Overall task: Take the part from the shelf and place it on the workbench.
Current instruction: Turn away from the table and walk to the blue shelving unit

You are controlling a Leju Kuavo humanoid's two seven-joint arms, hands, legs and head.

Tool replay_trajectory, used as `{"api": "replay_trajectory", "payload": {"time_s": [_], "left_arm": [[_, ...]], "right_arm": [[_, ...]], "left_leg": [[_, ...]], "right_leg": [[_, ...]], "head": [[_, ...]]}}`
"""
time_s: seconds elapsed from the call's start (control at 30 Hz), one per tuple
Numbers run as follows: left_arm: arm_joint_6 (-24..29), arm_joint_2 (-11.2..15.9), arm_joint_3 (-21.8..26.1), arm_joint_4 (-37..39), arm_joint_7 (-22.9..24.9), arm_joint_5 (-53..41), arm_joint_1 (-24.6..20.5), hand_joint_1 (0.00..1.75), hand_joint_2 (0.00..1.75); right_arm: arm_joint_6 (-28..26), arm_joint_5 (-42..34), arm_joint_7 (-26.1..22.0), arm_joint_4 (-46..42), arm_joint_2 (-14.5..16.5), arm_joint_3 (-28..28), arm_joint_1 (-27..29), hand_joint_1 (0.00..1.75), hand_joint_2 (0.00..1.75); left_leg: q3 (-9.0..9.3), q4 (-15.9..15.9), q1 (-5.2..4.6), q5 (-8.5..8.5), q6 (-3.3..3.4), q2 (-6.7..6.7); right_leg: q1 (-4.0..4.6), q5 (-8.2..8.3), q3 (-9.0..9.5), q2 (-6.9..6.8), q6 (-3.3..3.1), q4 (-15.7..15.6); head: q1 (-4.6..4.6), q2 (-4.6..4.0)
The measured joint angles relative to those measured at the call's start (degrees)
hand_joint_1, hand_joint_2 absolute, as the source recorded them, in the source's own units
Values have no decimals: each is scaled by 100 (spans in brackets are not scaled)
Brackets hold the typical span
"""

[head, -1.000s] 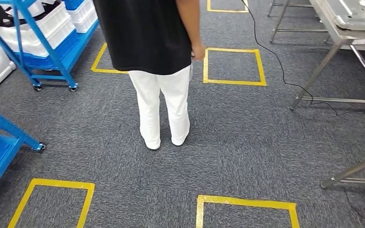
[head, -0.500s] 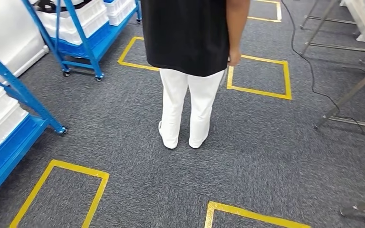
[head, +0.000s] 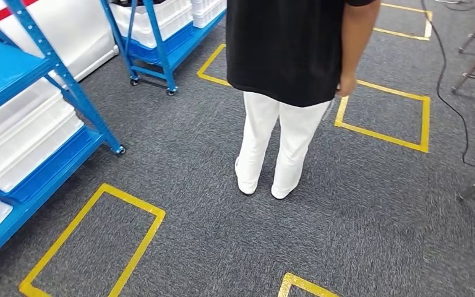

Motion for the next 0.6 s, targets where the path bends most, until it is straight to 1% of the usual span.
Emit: {"api": "replay_trajectory", "payload": {"time_s": [0.03, 0.07, 0.1, 0.13, 0.17, 0.2, 0.23, 0.27, 0.3, 0.33, 0.37, 0.4, 0.43, 0.47, 0.5, 0.53, 0.57, 0.6], "left_arm": [[0, 0, 0, 0, 2, -4, 2, 0, 0], [0, 1, 0, 0, 2, -9, -7, 0, 0], [0, 2, 0, 1, 2, -13, -21, 0, 0], [0, 3, 0, 1, 2, -15, -26, 0, 0], [1, 7, 0, 2, 3, -18, -20, 0, 0], [3, 10, 0, 2, 4, -20, -1, 0, 0], [8, 13, 0, 3, 8, -22, 18, 0, 0], [12, 15, 0, 3, 11, -28, 26, 0, 0], [17, 14, 0, 4, 15, -32, 20, 0, 0], [22, 14, 0, 4, 17, -36, 8, 0, 0], [26, 14, 0, 4, 17, -39, -5, 0, 0], [28, 15, 0, 4, 18, -40, -10, 0, 0], [31, 15, 0, 4, 20, -41, -9, 0, 0], [31, 15, 1, 5, 22, -45, -5, 0, 0], [31, 13, 1, 7, 24, -48, -1, 0, 0], [31, 10, 0, 11, 26, -52, 2, 0, 0], [31, 8, 0, 16, 26, -56, -2, 0, 0], [33, 7, 0, 20, 25, -57, -9, 0, 0]], "right_arm": [[0, 17, -12, 8, 0, -9, -11, 0, 0], [0, 31, -26, 20, 0, -20, -22, 0, 0], [0, 43, -40, 33, 0, -33, -34, 0, 0], [0, 55, -54, 48, 0, -49, -53, 0, 0], [1, 69, -65, 60, 1, -64, -77, 0, 0], [2, 86, -74, 68, 1, -77, -103, 0, 0], [4, 104, -83, 74, 1, -91, -122, 0, 0], [7, 122, -90, 80, 1, -106, -132, 0, 0], [13, 134, -95, 86, 0, -126, -134, 0, 0], [19, 144, -97, 92, 0, -151, -134, 0, 0], [25, 149, -98, 100, 0, -173, -135, 0, 0], [30, 151, -98, 109, 0, -194, -136, 0, 0], [31, 154, -98, 116, 0, -211, -136, 0, 0], [31, 155, -98, 123, 0, -225, -136, 0, 0], [31, 156, -99, 127, 0, -238, -135, 0, 0], [31, 158, -102, 131, 0, -251, -132, 0, 0], [32, 162, -107, 135, 0, -267, -131, 0, 0], [33, 166, -116, 139, 0, -280, -134, 0, 0]], "left_leg": [[214, -403, -16, 162, 21, 108], [388, -740, -39, 279, 57, 201], [502, -964, -63, 337, 95, 274], [538, -1060, -88, 335, 131, 301], [535, -1078, -102, 340, 170, 246], [554, -1109, -88, 358, 203, 191], [576, -1147, -74, 379, 234, 137], [599, -1183, -57, 406, 268, 87], [616, -1207, -40, 429, 295, 33], [608, -1208, -44, 436, 312, -22], [597, -1202, -47, 440, 324, -87], [591, -1194, -49, 439, 329, -162], [593, -1187, -51, 434, 330, -241], [603, -1177, -50, 427, 325, -325], [619, -1165, -48, 415, 313, -408], [619, -1154, -43, 402, 295, -482], [610, -1130, -45, 383, 267, -554], [594, -1112, -45, 372, 233, -613]], "right_leg": [[10, -20, 18, -64, 16, 8], [22, -42, 35, -125, 40, 17], [31, -59, 49, -179, 69, 23], [38, -72, 64, -230, 98, 24], [37, -79, 81, -279, 125, 21], [28, -91, 100, -290, 155, 27], [18, -132, 103, -206, 187, 72], [7, -226, 60, -59, 213, 203], [-7, -382, -52, 123, 236, 453], [-16, -571, -227, 287, 248, 806], [-21, -743, -428, 366, 253, 1191], [-24, -826, -592, 397, 259, 1487], [-25, -789, -671, 408, 261, 1597], [-31, -633, -640, 421, 260, 1479], [-41, -394, -510, 462, 255, 1154], [-56, -185, -343, 572, 243, 768], [-65, -41, -202, 695, 230, 430], [-69, 30, -112, 788, 213, 210]], "head": [[0, 0], [1, 0], [1, 0], [2, 0], [2, 0], [1, 0], [2, 0], [1, 0], [2, 0], [2, 0], [1, 0], [2, 0], [2, 0], [2, 0], [2, 0], [2, 0], [2, 0], [2, 0]]}}
